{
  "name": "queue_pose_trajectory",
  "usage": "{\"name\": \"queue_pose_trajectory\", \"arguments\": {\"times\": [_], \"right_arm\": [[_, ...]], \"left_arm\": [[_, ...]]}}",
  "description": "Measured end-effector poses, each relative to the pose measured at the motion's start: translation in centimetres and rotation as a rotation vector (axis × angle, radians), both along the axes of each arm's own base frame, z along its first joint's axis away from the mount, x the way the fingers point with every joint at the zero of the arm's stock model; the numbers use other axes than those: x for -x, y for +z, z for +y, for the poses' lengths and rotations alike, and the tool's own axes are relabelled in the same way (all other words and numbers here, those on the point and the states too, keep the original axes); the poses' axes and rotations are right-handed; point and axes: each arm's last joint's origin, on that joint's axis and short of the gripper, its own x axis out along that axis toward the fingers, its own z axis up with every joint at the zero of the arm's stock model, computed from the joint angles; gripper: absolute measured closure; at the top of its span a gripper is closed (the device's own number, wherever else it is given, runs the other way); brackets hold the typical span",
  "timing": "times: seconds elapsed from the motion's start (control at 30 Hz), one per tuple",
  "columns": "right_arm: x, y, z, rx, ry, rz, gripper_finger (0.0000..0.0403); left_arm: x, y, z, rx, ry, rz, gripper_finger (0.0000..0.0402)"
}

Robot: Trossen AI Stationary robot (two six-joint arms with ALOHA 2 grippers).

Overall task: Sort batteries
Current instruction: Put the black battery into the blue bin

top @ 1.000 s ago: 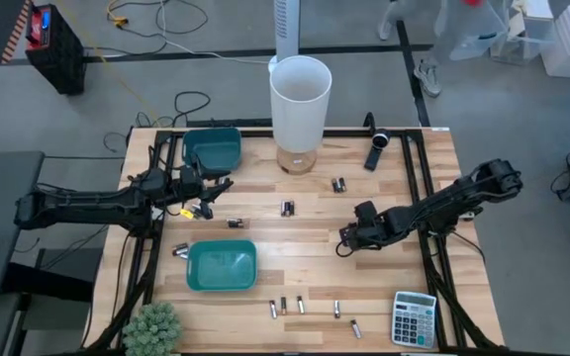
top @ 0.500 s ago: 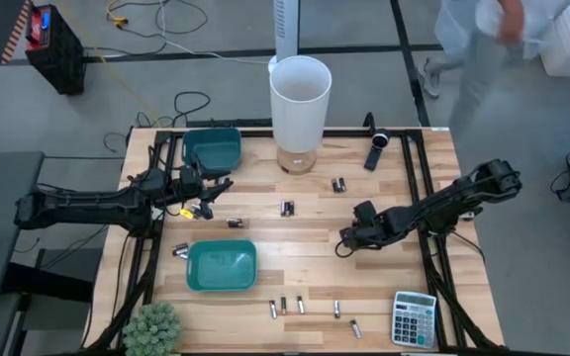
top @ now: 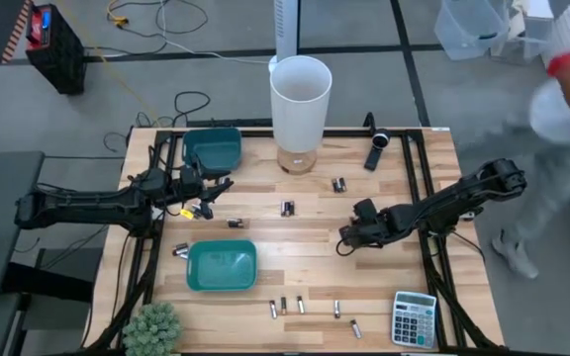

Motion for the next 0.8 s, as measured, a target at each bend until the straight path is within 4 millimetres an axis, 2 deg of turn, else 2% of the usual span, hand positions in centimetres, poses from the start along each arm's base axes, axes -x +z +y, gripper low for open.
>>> {"name": "queue_pose_trajectory", "arguments": {"times": [0.27, 0.67, 0.8], "right_arm": [[-0.2, 1.2, -0.3, 0.052, 0.076, -0.062, 0.0355], [-5.3, 4.3, -1.6, 0.255, 0.296, -0.485, 0.0355], [-6.9, 5.4, -1.5, 0.318, 0.346, -0.531, 0.0355]], "left_arm": [[0.0, 0.0, 0.0, 0.000, 0.000, 0.000, 0.0264], [0.1, 0.1, 0.3, 0.064, 0.091, -0.030, 0.0264], [0.1, 0.0, 0.3, 0.070, 0.097, -0.032, 0.0264]]}}
